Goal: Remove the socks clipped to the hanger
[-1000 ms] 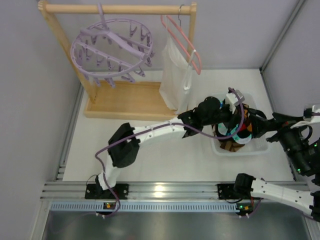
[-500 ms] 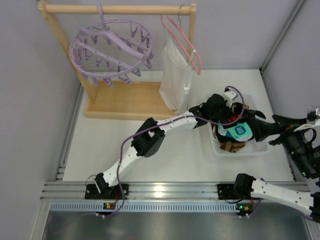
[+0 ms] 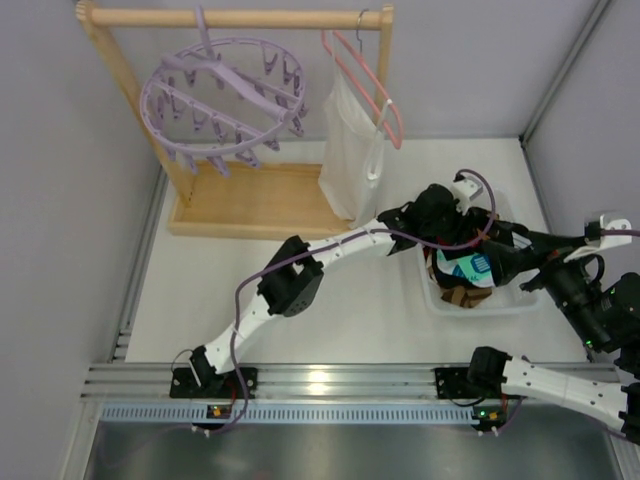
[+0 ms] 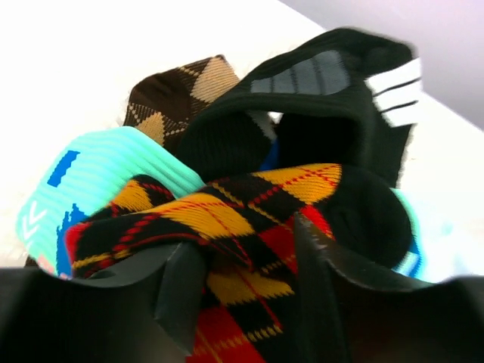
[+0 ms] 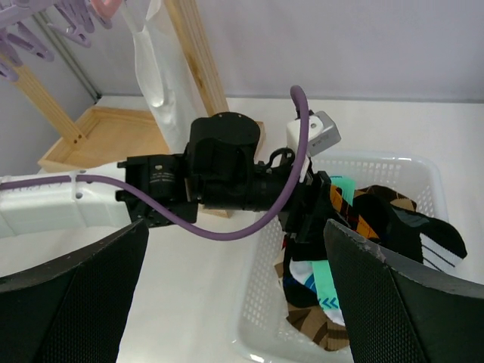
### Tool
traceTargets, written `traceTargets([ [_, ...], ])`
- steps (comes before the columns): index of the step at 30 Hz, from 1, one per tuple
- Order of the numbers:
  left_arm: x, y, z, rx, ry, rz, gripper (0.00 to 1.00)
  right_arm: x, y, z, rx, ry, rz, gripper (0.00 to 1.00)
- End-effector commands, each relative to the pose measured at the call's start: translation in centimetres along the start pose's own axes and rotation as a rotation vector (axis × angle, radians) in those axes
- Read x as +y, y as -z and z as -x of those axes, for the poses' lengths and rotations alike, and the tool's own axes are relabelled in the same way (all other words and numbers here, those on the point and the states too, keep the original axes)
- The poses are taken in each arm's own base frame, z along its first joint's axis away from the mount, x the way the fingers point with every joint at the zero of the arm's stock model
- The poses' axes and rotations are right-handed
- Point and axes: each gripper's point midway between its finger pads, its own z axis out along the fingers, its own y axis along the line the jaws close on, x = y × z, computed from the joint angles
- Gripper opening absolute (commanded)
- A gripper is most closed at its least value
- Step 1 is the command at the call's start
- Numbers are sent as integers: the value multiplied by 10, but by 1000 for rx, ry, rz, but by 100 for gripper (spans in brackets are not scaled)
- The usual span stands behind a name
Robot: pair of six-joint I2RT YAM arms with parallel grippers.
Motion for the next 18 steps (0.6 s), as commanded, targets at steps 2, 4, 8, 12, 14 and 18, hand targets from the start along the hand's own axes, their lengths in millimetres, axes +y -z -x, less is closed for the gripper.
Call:
traceTargets([
  [2, -23, 46, 73, -92, -46, -4, 62, 6, -4, 9, -28, -29, 3, 94],
  [4, -24, 56, 82, -103, -55, -3, 65, 6, -4, 10, -30, -31, -1, 94],
  [8, -28, 79, 96, -119, -63, 10, 82, 6, -4, 18, -49, -44, 5, 95],
  [12, -23, 105, 101, -123, -57, 57, 98, 5, -2, 25, -67, -53, 1, 95],
  [14, -19, 125, 98, -116, -32, 98, 98, 7, -4, 24, -64, -49, -2, 96],
  [18, 22, 177, 69, -98, 80, 353, 98, 8, -12, 13, -42, -28, -30, 98],
])
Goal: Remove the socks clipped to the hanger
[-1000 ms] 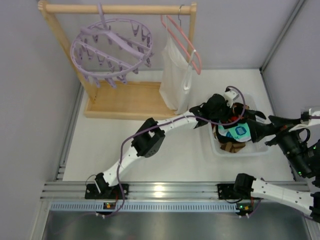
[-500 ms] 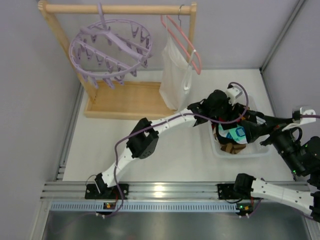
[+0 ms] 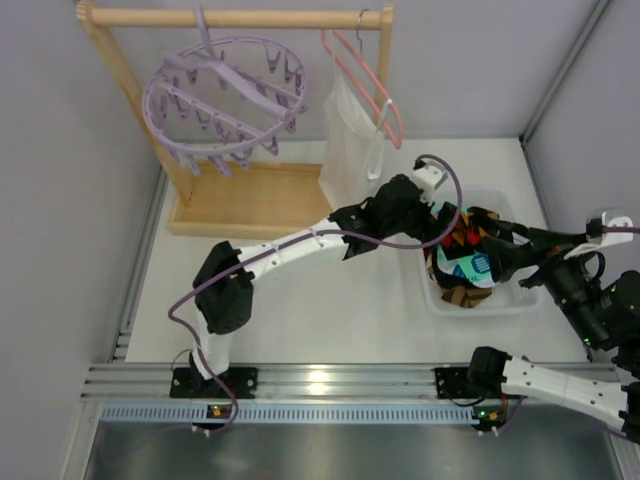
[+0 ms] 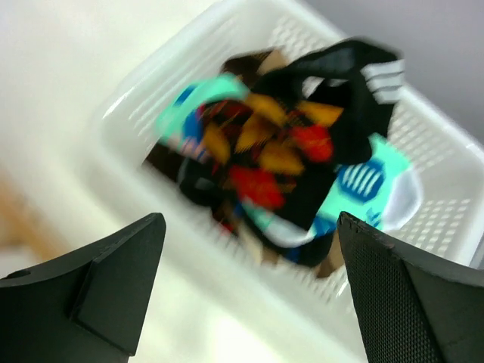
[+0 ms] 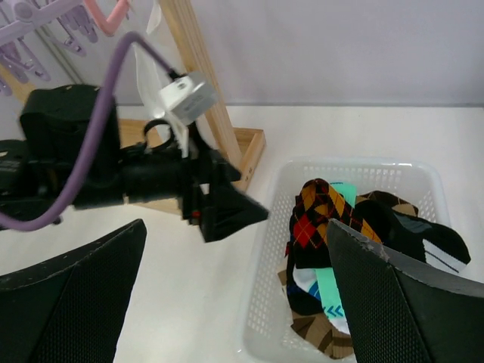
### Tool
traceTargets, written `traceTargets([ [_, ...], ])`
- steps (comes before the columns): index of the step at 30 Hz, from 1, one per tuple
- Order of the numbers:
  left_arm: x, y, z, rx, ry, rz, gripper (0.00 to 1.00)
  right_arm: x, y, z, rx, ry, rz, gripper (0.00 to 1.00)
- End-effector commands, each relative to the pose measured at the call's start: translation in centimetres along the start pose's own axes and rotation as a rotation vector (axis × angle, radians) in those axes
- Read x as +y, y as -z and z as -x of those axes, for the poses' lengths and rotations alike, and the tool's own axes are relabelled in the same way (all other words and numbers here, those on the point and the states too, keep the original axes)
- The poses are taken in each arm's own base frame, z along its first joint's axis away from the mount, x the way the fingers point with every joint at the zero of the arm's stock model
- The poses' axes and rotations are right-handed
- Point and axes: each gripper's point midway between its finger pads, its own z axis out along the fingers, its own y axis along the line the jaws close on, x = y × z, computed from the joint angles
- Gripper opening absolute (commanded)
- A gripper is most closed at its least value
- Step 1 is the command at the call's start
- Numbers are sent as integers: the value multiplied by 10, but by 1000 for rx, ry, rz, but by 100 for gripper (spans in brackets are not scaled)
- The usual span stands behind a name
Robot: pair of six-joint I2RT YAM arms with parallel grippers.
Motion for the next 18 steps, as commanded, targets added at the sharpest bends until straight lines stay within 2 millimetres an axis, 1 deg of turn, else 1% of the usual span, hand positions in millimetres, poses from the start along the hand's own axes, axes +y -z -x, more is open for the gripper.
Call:
traceTargets([
  [1, 47, 57, 6, -56, 91, 261, 98, 7, -11, 4, -20, -9, -30, 99],
  [2, 64, 78, -15, -27, 96, 329, 98, 9, -16, -6, -7, 2, -40, 98],
  [3, 75, 92, -27, -6, 113, 386, 98, 12, -20, -7, -16, -10, -44, 98],
  [4, 93, 107, -34, -6, 118, 477, 98, 18, -27, -22, 5, 10, -42, 98],
  [5, 105, 130, -31, -26, 147, 518, 98, 26, -35, -32, 31, 33, -39, 99],
  [6, 118, 144, -63, 44, 164, 570, 98, 33, -42, -38, 41, 40, -41, 100],
  [7, 128, 156, -74, 63, 179, 604, 98, 38, -51, -55, 71, 78, -52, 100],
  [8, 144, 181, -79, 50, 219, 661, 98, 49, -63, -63, 81, 87, -64, 99],
  [9, 154, 196, -92, 80, 224, 701, 98, 54, -68, -68, 82, 89, -56, 99],
  [10, 161, 209, -95, 82, 237, 727, 98, 58, -74, -81, 99, 112, -52, 100],
  [11, 171, 221, -99, 87, 264, 748, 98, 61, -78, -86, 102, 115, -52, 100],
  [12, 175, 239, -100, 78, 288, 745, 98, 57, -82, -90, 104, 110, -67, 99],
  [13, 191, 259, -107, 105, 319, 787, 98, 57, -87, -97, 115, 103, -64, 99],
  [14, 195, 269, -110, 115, 337, 775, 98, 54, -96, -105, 149, 76, -32, 99],
  [15, 207, 298, -108, 91, 363, 817, 98, 47, -104, -117, 180, 69, -25, 99],
  [16, 212, 311, -106, 84, 368, 837, 98, 39, -110, -122, 202, 42, -27, 100],
  [17, 217, 327, -105, 86, 353, 867, 98, 14, -117, -128, 230, 18, -78, 99],
  [18, 219, 344, -94, 52, 351, 891, 98, -3, -119, -136, 253, 16, -132, 99],
])
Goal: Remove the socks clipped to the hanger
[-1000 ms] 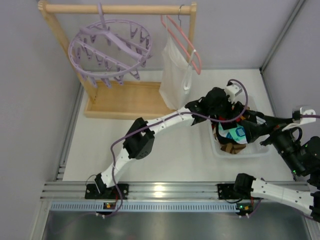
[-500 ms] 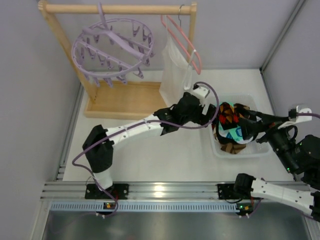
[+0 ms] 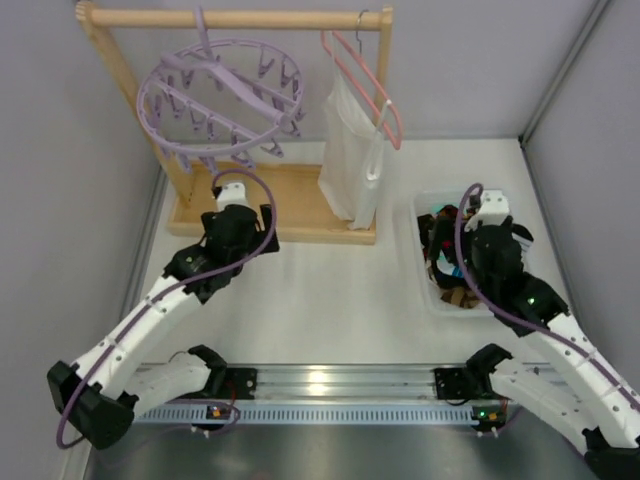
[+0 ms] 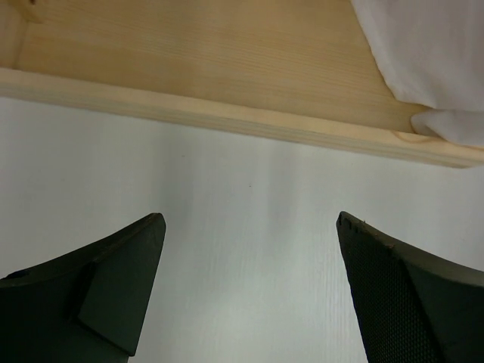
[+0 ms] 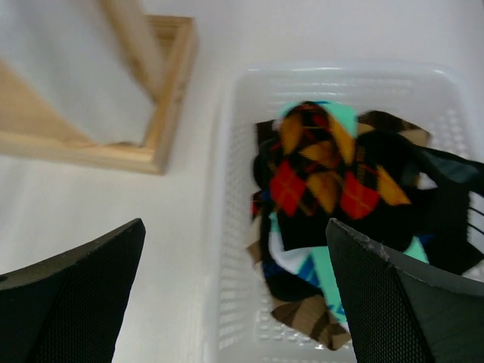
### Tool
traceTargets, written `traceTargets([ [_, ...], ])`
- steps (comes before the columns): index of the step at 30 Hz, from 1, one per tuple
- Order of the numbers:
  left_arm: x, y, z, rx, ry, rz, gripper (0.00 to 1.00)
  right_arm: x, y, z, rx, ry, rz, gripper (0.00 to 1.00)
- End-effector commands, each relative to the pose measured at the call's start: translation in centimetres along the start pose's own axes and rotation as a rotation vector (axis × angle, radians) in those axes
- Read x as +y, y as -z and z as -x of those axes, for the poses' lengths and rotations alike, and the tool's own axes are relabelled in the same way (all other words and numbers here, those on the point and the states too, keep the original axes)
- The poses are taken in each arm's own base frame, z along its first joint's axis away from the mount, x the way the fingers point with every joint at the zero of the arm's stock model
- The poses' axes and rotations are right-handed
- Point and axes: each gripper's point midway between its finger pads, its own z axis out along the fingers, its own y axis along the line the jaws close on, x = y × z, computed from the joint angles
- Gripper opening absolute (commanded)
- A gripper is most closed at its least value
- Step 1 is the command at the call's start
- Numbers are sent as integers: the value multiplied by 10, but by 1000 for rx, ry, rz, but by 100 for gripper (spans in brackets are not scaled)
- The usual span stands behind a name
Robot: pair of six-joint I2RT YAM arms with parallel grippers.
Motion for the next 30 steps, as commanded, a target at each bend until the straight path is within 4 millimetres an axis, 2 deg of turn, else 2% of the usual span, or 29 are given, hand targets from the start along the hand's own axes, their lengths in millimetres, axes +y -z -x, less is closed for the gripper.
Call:
traceTargets([
  [1, 51, 37, 8, 5, -15, 96, 98, -20, -14, 8, -4, -123, 6, 99],
  [2, 55, 44, 11, 4, -24, 96, 98, -34, -15, 4, 2, -125, -51, 99],
  [3, 57, 59, 19, -31, -20, 69, 98, -40, -13, 0, 4, -124, -75, 99],
  [6, 71, 79, 27, -103, -43, 72, 98, -44, 9, 9, -64, -136, -57, 99],
  [9, 93, 86, 26, -162, -23, 153, 98, -48, 27, 13, -76, -122, -51, 99],
  [11, 91, 86, 24, -186, 8, 129, 98, -45, 41, 11, -58, -109, -16, 99],
  [13, 87, 88, 24, -209, 24, 88, 98, -43, 53, 22, -85, -95, 16, 99],
  [15, 92, 96, 31, -252, 54, 91, 98, -39, 64, 24, -99, -74, 60, 100],
  [19, 110, 118, 42, -359, 142, 113, 98, -60, 73, 24, -104, -39, -37, 99],
  [22, 118, 130, 43, -428, 174, 99, 98, -62, 73, 22, -110, -51, -49, 99],
  [26, 127, 135, 42, -456, 185, 125, 98, -65, 70, 20, -117, -52, -66, 99],
  [30, 127, 137, 41, -462, 193, 115, 98, -65, 71, 20, -137, -55, -63, 99],
])
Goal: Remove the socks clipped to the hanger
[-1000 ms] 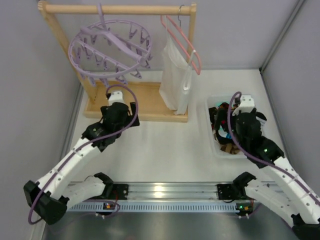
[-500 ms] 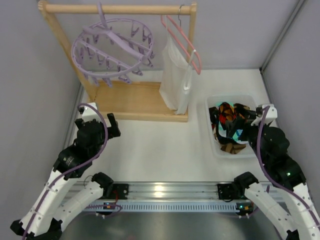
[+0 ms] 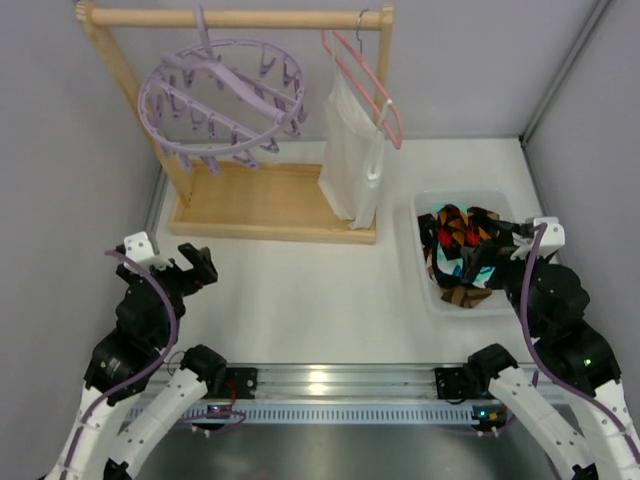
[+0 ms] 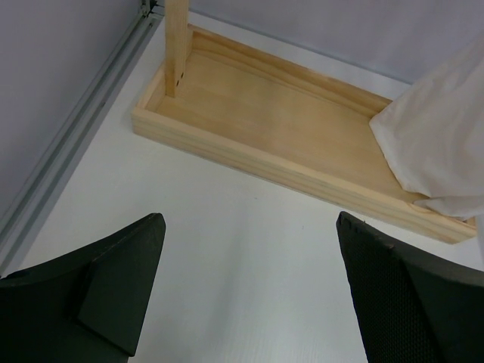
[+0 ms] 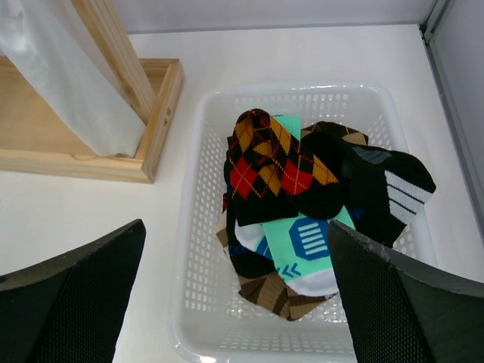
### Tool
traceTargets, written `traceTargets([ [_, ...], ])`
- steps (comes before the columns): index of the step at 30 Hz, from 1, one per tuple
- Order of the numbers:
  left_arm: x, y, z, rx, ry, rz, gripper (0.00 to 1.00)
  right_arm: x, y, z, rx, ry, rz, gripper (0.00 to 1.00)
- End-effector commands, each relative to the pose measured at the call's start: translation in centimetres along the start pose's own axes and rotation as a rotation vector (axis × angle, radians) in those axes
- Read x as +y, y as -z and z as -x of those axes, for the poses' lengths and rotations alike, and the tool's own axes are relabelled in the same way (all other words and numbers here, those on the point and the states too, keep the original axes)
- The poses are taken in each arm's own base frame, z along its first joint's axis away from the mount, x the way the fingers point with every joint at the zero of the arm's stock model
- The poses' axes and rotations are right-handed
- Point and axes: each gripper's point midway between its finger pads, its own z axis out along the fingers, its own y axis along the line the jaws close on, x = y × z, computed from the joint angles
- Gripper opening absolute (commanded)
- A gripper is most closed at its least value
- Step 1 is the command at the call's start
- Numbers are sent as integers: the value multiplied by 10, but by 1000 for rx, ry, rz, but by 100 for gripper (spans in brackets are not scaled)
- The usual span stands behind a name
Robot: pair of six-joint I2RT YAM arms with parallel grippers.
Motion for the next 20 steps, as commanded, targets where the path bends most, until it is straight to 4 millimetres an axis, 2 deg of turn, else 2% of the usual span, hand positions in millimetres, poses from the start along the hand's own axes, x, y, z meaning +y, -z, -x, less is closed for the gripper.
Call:
traceTargets([
  [1, 1, -2, 7, -36, 8, 9, 98, -6, 4, 2, -24, 7, -22, 99],
  [20, -4, -10, 4, -21, -12, 1, 98, -5, 1, 0, -25, -4, -23, 100],
])
